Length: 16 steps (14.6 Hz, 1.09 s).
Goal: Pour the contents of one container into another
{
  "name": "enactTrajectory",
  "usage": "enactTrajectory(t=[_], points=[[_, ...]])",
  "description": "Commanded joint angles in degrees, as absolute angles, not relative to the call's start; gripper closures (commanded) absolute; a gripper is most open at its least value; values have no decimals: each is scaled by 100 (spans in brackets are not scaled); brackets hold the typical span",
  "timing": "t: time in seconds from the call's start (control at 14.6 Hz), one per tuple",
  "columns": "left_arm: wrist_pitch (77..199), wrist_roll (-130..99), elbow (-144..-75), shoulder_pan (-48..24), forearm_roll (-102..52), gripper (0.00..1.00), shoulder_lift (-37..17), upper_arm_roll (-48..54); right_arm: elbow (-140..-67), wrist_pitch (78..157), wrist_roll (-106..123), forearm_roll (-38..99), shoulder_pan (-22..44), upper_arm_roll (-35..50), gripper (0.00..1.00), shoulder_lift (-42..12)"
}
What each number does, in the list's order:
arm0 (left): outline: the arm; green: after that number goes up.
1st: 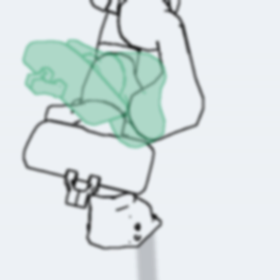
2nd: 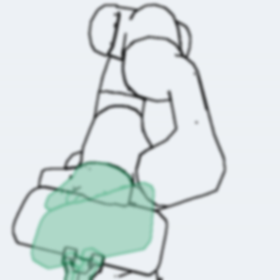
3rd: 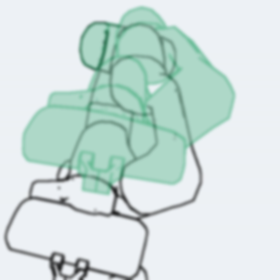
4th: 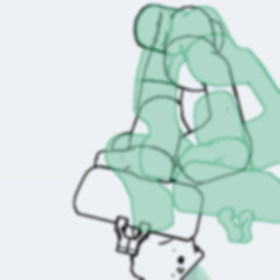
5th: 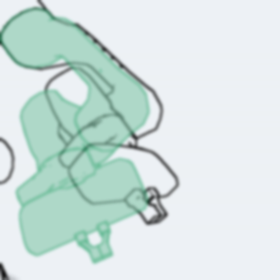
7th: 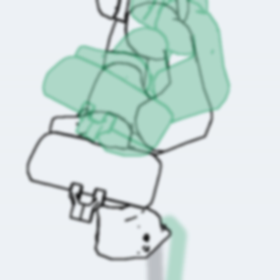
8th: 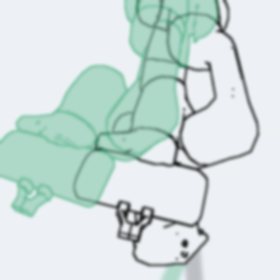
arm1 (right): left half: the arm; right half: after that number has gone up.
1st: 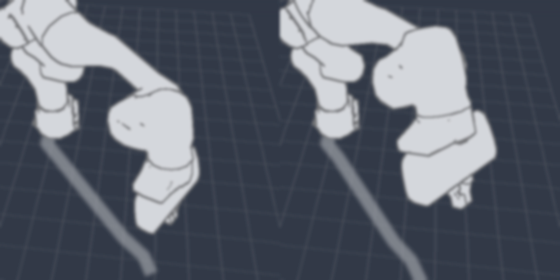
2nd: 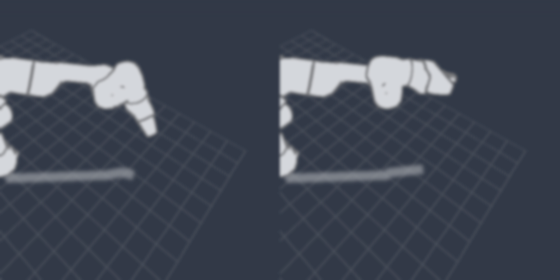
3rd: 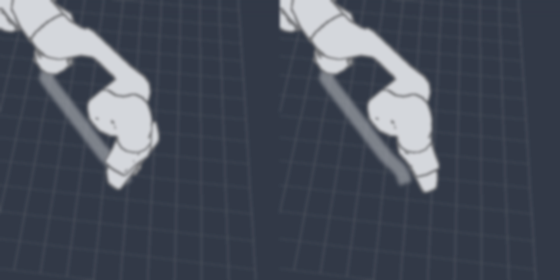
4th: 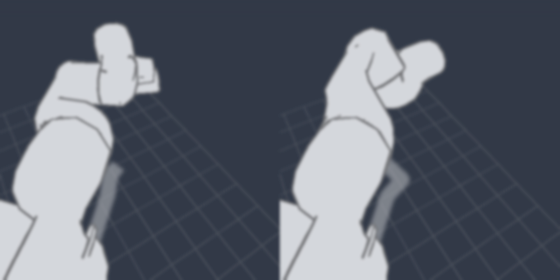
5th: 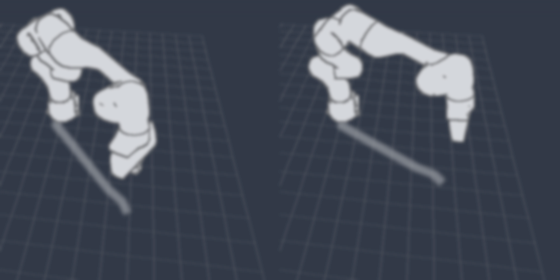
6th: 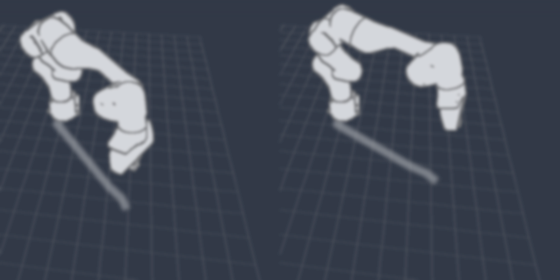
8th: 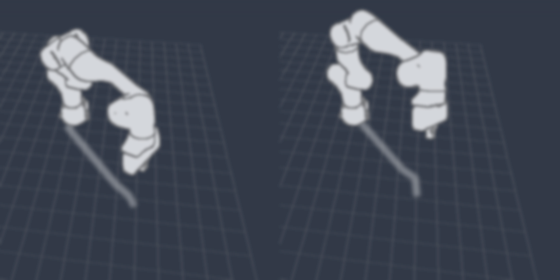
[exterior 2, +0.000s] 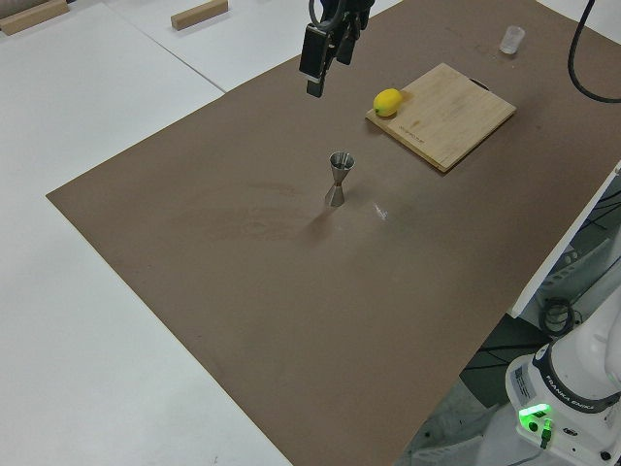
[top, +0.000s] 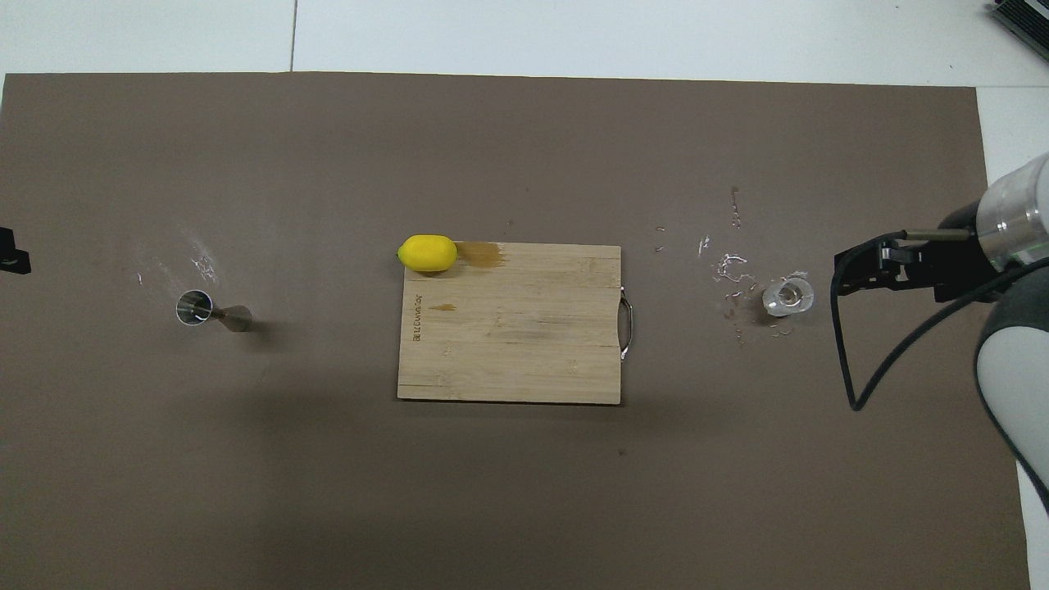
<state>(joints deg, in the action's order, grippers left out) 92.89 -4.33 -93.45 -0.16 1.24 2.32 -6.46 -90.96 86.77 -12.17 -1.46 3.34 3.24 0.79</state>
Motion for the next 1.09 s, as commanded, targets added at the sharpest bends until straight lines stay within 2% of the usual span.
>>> enactTrajectory(t=[0.0, 1.02], points=[[9439, -404, -9501, 9, 79, 0, 325, -615, -9220, 8745, -1116, -88, 264, 343, 0, 193], [9641, -466, -9527, -52, 79, 0, 325, -615, -9228, 8745, -1116, -88, 255, 351, 0, 193]])
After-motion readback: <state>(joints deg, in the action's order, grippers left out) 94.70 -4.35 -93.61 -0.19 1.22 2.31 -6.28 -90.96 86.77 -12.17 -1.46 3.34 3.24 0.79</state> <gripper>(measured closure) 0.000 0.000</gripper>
